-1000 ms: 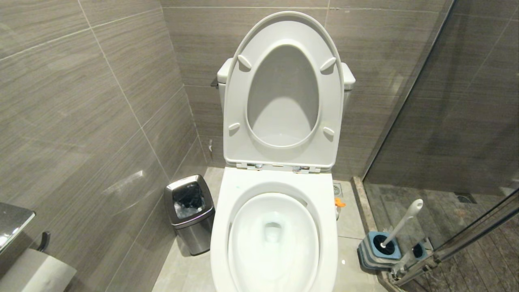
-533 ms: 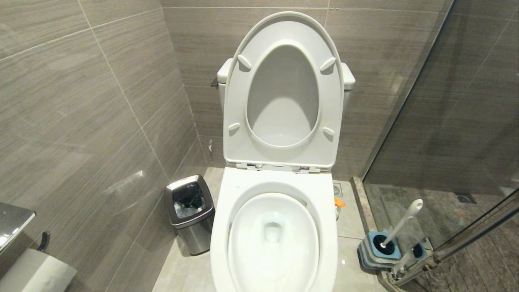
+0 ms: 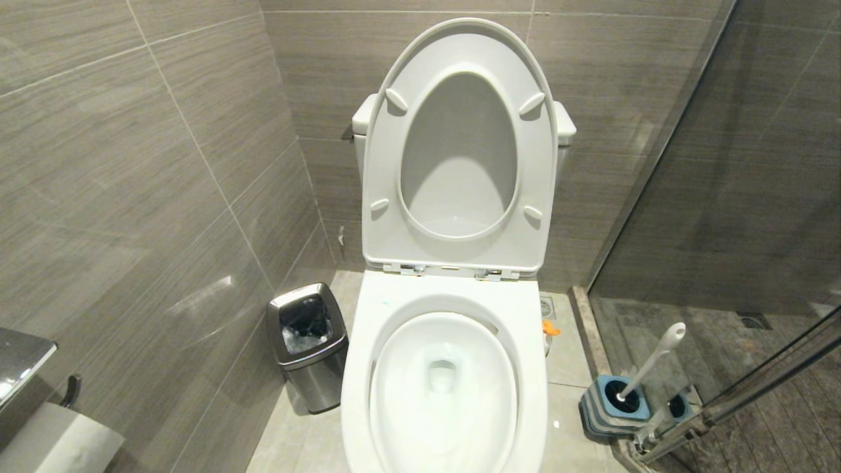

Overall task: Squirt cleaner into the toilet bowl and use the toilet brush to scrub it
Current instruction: Pour in the cleaning agent

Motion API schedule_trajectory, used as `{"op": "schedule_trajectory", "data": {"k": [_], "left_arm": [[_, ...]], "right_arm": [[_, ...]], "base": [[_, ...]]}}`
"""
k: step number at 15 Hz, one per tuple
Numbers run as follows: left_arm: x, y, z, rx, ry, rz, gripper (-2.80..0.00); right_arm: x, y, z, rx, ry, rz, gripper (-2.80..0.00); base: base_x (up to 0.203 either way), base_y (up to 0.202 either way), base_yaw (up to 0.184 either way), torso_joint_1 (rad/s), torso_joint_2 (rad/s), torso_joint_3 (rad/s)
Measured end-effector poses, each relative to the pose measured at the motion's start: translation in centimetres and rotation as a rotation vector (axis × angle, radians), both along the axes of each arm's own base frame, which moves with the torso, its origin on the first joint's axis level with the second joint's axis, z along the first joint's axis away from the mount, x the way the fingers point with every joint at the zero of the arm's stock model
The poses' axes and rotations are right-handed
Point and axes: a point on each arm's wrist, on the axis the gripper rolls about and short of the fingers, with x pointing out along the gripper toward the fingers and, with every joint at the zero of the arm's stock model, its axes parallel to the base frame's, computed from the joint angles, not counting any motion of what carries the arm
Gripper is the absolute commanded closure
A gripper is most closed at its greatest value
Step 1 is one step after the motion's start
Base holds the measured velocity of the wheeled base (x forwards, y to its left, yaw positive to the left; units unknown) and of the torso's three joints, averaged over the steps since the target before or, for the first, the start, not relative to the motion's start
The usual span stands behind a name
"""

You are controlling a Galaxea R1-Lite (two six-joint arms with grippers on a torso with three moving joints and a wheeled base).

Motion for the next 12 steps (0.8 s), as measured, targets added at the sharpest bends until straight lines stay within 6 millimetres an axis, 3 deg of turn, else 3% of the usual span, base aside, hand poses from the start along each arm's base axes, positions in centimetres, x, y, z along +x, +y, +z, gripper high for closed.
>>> {"op": "schedule_trajectory", "data": {"k": [2, 5, 9, 12], "left_arm": [[0.0, 0.0, 0.0, 0.000, 0.000, 0.000, 0.00], [0.0, 0.0, 0.0, 0.001, 0.000, -0.001, 0.00], [0.0, 0.0, 0.0, 0.001, 0.000, -0.001, 0.00], [0.0, 0.0, 0.0, 0.001, 0.000, -0.001, 0.00]], "right_arm": [[4.1, 0.3, 1.3, 0.055, 0.014, 0.021, 0.00], [7.7, 1.0, 0.7, 0.122, 0.079, 0.056, 0.00], [10.6, 1.8, 0.0, 0.154, 0.078, 0.086, 0.00], [11.4, 2.5, -0.9, 0.143, 0.115, 0.107, 0.00]], "base": [[0.000, 0.000, 0.000, 0.000, 0.00, 0.000], [0.000, 0.000, 0.000, 0.000, 0.00, 0.000], [0.000, 0.000, 0.000, 0.000, 0.00, 0.000], [0.000, 0.000, 0.000, 0.000, 0.00, 0.000]]}}
